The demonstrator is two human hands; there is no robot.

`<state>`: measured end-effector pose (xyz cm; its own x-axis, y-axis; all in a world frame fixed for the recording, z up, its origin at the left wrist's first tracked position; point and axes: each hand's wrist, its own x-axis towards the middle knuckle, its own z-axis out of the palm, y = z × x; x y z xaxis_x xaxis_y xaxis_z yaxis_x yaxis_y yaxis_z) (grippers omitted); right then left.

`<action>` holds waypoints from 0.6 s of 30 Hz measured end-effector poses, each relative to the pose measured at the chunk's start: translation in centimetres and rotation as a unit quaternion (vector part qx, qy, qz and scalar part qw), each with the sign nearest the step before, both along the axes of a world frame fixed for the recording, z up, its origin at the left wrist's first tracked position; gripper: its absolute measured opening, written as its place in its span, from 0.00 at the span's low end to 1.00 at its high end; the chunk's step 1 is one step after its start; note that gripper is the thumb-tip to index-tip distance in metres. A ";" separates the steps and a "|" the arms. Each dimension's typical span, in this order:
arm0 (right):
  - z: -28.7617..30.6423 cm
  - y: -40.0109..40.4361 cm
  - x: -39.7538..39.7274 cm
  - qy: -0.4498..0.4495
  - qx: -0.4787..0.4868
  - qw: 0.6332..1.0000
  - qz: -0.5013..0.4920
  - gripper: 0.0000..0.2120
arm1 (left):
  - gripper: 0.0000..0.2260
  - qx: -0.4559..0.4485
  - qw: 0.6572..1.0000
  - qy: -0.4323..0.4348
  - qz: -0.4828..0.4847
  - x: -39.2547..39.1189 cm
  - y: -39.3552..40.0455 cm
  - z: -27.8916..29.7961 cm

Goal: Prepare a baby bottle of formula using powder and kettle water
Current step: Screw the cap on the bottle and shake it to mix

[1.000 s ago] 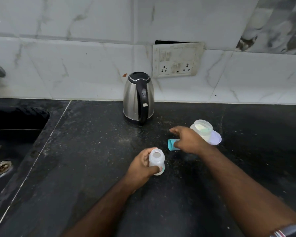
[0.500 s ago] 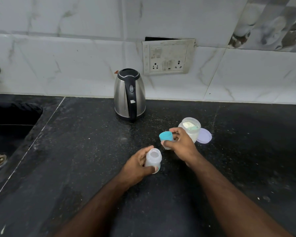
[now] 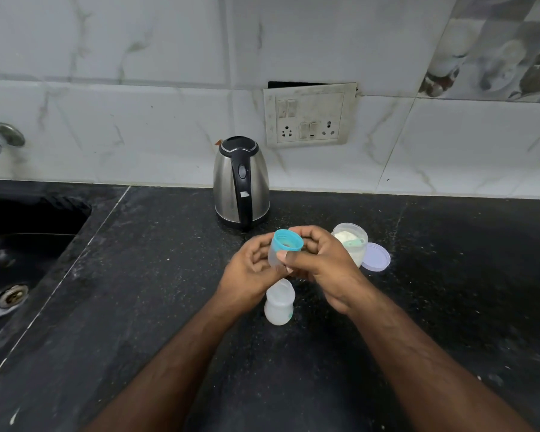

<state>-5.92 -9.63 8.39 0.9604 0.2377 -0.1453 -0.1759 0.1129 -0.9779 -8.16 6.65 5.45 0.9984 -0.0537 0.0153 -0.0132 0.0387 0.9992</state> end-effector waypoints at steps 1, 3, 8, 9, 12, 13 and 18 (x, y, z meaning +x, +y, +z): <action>0.1 0.0 0.0 0.007 0.012 1.000 0.003 0.20 | 0.26 0.000 1.000 -0.001 0.007 0.0 0.0 0.0; 0.3 0.1 0.1 0.013 0.028 0.999 -0.005 0.20 | 0.25 0.004 1.000 0.003 0.009 -0.1 0.2 0.0; 1.3 -1.3 1.4 0.006 0.079 0.995 -0.068 0.20 | 0.23 0.019 0.999 0.021 0.017 -0.7 1.3 -0.7; 1.4 -1.8 1.4 0.004 0.061 0.996 -0.061 0.21 | 0.22 0.009 0.999 0.035 0.022 -0.8 1.6 -1.0; 0.8 -3.0 0.9 -0.003 -0.047 0.999 -0.004 0.23 | 0.19 -0.036 0.995 0.084 0.044 -1.3 2.4 -2.5; 0.5 -3.3 0.7 -0.017 -0.110 0.994 0.020 0.25 | 0.18 -0.045 0.993 0.097 0.050 -1.4 2.5 -3.2; 0.3 -3.3 0.6 -0.129 -0.453 0.875 0.114 0.27 | 0.18 -0.018 0.990 0.128 0.063 -2.0 2.7 -6.4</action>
<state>-5.36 -12.92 8.73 0.9316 0.3270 -0.1588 0.1472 -0.7387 -0.6578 -10.15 9.31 -0.91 0.9684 0.0684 -0.2398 0.2336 0.0877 0.9684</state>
